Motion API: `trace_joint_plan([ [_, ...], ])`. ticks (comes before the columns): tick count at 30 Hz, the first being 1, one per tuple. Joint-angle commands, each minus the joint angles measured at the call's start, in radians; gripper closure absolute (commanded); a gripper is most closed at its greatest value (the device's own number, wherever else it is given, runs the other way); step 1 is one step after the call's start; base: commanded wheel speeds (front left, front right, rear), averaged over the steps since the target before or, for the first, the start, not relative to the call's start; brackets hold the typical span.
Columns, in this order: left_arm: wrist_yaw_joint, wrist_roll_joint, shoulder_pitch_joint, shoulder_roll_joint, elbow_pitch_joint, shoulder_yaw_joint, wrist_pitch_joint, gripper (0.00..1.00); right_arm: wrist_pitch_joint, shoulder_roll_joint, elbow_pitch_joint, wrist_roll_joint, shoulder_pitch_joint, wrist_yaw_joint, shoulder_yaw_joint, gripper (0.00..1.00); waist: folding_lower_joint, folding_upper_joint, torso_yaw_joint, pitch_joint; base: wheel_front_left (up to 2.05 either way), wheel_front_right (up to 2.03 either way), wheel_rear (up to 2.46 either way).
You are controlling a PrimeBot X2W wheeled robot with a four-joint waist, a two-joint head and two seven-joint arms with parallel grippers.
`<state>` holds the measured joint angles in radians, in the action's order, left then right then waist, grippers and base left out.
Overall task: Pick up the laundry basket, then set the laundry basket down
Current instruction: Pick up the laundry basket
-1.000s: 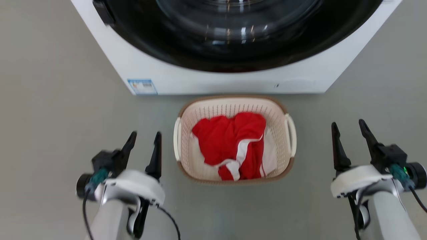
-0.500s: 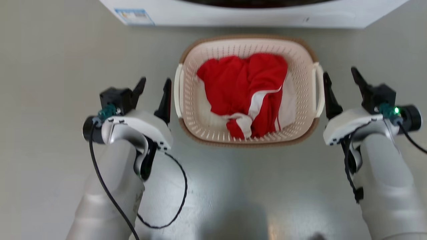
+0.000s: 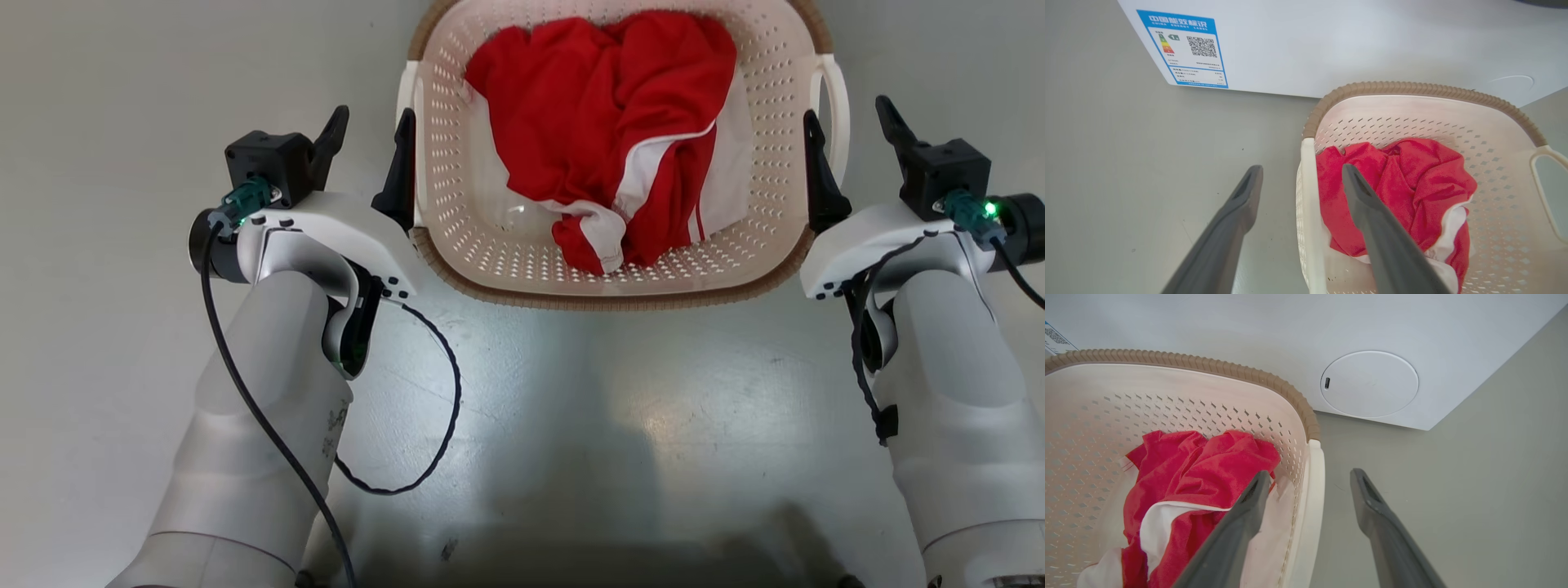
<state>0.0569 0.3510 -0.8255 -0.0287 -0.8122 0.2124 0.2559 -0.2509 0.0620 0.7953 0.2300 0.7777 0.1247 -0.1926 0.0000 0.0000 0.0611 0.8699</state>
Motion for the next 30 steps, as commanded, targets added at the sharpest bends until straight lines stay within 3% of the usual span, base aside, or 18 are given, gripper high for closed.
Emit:
trace_joint_plan([
  [1,-0.010,-0.004,-0.003,-0.022,0.005,-0.018,0.006,0.00,-0.011,-0.012,-0.008,0.003,-0.005,0.006,0.021,0.00,0.0000,0.0000,-0.006,0.027,0.00,0.00,0.00],
  [30,-0.022,-0.025,-0.058,-0.022,-0.032,-0.001,0.006,0.00,-0.011,-0.012,0.011,-0.055,0.048,0.006,0.090,0.00,0.0000,0.0000,-0.025,0.157,0.00,0.00,0.00],
])
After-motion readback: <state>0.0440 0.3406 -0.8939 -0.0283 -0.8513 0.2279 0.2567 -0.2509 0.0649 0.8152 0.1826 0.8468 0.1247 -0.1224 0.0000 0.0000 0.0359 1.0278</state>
